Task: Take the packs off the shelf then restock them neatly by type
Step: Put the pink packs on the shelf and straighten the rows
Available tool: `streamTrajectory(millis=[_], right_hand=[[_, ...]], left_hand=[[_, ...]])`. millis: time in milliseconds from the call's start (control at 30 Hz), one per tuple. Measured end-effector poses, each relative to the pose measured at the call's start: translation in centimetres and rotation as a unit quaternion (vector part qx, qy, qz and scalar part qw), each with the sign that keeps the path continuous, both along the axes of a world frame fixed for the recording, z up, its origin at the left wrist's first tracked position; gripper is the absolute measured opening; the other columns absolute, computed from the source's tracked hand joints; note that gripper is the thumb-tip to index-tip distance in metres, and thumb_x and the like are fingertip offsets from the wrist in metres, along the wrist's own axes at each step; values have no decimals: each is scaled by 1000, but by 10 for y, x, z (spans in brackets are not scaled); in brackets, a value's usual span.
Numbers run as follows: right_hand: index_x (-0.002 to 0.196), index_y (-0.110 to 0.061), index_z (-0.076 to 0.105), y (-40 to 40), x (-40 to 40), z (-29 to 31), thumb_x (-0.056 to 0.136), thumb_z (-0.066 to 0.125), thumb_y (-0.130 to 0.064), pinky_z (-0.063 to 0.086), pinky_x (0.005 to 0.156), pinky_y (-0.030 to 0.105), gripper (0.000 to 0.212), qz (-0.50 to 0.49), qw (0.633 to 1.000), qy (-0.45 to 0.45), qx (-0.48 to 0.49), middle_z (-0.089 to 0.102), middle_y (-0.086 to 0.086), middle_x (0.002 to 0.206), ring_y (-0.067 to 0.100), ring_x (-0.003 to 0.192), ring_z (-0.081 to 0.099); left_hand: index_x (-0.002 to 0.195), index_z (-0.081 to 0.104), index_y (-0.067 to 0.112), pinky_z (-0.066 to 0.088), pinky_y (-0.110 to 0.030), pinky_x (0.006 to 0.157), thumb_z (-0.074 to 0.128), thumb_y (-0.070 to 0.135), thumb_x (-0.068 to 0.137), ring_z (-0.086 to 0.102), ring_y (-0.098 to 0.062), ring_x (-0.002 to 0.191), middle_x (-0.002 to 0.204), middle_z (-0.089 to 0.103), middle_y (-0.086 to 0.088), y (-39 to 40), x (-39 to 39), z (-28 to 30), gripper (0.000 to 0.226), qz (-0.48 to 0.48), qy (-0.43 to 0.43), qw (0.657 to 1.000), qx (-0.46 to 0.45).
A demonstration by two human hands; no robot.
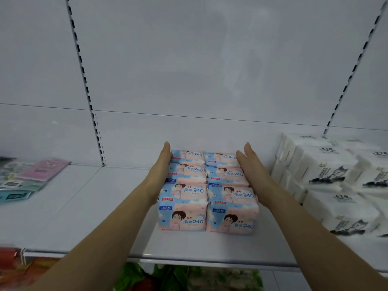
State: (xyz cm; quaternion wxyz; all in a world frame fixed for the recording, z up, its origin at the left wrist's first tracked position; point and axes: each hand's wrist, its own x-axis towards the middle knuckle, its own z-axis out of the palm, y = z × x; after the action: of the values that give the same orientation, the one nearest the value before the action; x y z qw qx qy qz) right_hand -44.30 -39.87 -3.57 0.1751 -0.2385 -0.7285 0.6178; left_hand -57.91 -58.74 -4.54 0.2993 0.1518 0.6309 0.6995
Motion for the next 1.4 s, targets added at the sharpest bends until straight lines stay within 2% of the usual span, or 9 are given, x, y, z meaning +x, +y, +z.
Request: streamTrajectory(millis=[100,167,267,433,567,833,1133,1300,1400], right_hand=[[99,-35,59,-3,4,4,96,25,-73,57,77,35,52,44,996,-44,61,78,-1,93,21,90,75],[110,-30,57,11,18,-1,77,18,-95,46,102,44,83,114,965,-96,217,64,2,130,25,125,59],[154,-44,18,15,25,9,72,38,-93,11,118,36,98,165,877,-156,423,0,-28,159,-2,147,-1],[153,-39,-23,-7,40,2,65,53,-92,-6,124,45,128,262,658,-303,638,-33,-16,158,12,147,-30],[152,-44,-21,-3,24,-6,73,55,-86,-7,124,45,118,239,662,-282,651,-27,-11,163,17,150,-24],[155,-40,-14,-9,31,-4,72,52,-88,-6,124,44,116,212,688,-257,645,-20,-12,165,15,151,-19],[157,-29,26,3,117,23,85,21,-84,17,124,43,90,5,760,-117,640,25,-6,163,13,153,12],[152,-22,39,50,176,37,90,25,-79,24,119,53,85,-87,716,-120,682,35,3,160,25,151,22],[154,-24,34,85,210,49,91,28,-78,19,123,43,84,-165,777,-72,603,29,-1,162,19,151,20]], left_hand=[[96,58,32,61,-43,77,28,72,94,74,-28,91,84,78,1,-3,-1,-1,51,-24,29,999,-35],[131,53,30,53,-47,97,27,78,88,63,-29,120,128,68,-5,-12,-4,0,70,-33,145,980,-132],[159,8,33,18,-46,123,37,88,77,9,-13,153,167,3,10,-30,-9,7,103,-83,437,857,-261],[155,-16,38,4,-52,124,58,90,64,-27,-18,149,163,-22,11,-37,9,3,128,-292,583,619,-438],[155,-16,35,9,-51,124,62,78,76,-24,-23,150,165,-22,5,-24,7,-7,119,-254,645,567,-445],[154,-18,37,3,-59,122,47,93,68,-17,-23,152,165,-20,6,-26,9,0,121,-239,648,562,-455],[155,29,21,18,-31,121,27,74,87,24,-14,147,161,31,3,33,76,26,86,-109,645,736,-174],[155,29,18,18,-33,122,28,70,89,24,-16,148,161,31,0,87,128,36,84,-93,626,767,-109],[158,19,23,14,-28,118,33,71,89,19,-13,149,164,21,5,121,149,43,86,-84,524,843,-83]])
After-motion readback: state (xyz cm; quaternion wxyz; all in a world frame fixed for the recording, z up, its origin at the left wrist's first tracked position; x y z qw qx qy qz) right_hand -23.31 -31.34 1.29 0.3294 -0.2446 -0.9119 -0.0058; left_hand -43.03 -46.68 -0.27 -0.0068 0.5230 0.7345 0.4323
